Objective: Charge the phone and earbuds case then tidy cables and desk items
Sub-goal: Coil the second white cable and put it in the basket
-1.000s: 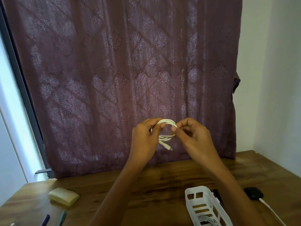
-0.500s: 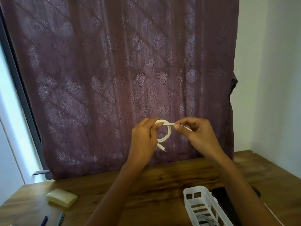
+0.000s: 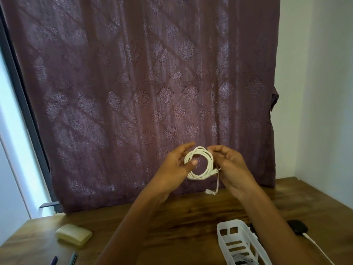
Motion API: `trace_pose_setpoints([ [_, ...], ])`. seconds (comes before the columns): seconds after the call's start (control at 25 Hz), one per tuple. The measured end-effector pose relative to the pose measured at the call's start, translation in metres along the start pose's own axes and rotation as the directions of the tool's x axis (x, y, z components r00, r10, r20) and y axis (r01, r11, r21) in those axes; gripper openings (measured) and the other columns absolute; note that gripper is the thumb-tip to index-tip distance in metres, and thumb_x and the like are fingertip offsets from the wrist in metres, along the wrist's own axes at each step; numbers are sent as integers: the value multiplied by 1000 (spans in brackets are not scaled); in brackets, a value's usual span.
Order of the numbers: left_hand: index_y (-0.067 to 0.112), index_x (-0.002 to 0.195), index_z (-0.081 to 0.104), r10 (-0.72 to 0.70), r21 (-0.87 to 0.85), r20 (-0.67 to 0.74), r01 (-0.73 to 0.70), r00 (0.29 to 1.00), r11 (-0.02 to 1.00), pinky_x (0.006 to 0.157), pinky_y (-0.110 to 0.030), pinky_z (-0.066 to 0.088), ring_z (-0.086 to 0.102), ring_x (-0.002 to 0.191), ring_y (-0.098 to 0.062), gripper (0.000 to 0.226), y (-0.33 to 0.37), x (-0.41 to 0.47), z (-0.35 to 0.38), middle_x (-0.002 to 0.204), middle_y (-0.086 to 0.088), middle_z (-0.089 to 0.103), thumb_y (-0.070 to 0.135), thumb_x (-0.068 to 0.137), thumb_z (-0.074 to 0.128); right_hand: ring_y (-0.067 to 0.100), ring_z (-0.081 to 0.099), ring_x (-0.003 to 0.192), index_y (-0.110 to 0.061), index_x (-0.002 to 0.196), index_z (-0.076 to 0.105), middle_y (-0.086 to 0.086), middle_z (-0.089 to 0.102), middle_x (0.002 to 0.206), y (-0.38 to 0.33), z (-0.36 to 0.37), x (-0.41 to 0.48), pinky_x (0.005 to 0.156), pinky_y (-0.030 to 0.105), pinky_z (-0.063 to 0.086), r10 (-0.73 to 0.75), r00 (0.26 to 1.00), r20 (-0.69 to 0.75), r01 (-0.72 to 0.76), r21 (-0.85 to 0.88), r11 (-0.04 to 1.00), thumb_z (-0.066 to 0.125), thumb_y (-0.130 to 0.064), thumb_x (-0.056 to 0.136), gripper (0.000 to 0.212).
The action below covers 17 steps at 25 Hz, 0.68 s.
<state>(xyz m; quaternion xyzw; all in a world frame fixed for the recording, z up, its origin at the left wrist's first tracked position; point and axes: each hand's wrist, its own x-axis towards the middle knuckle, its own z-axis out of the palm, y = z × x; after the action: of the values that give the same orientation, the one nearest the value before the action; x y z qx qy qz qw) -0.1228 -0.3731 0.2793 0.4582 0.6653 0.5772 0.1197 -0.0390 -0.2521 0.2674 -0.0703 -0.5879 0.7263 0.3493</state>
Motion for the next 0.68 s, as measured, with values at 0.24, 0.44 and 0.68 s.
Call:
trace_pose_setpoints([
  [0.24,14,110,66,135,124,-187,-113,973,986,66,-16,54,66,64,-1,27,8,0,-1,89,0,73,7,84,62,8,62,56,-4,89,65,1,69,67,-3,-3,3,54,18,52,-53,997,57,61,-148,987,57,-4,86,8],
  [0.44,16,102,71,156,171,-423,-91,892,981,74,-28,56,70,73,-12,22,1,-2,9,87,-4,74,15,79,69,13,66,86,-16,86,73,2,73,87,-15,-2,-3,72,23,49,10,996,86,18,-324,946,44,-18,93,29],
  [0.68,15,98,72,54,13,-453,-54,890,998,76,-29,56,70,77,-12,20,-5,0,17,85,-1,74,10,79,69,12,65,69,-12,88,67,9,70,76,-17,3,-13,66,20,53,-11,996,93,50,-429,902,70,-7,78,12],
])
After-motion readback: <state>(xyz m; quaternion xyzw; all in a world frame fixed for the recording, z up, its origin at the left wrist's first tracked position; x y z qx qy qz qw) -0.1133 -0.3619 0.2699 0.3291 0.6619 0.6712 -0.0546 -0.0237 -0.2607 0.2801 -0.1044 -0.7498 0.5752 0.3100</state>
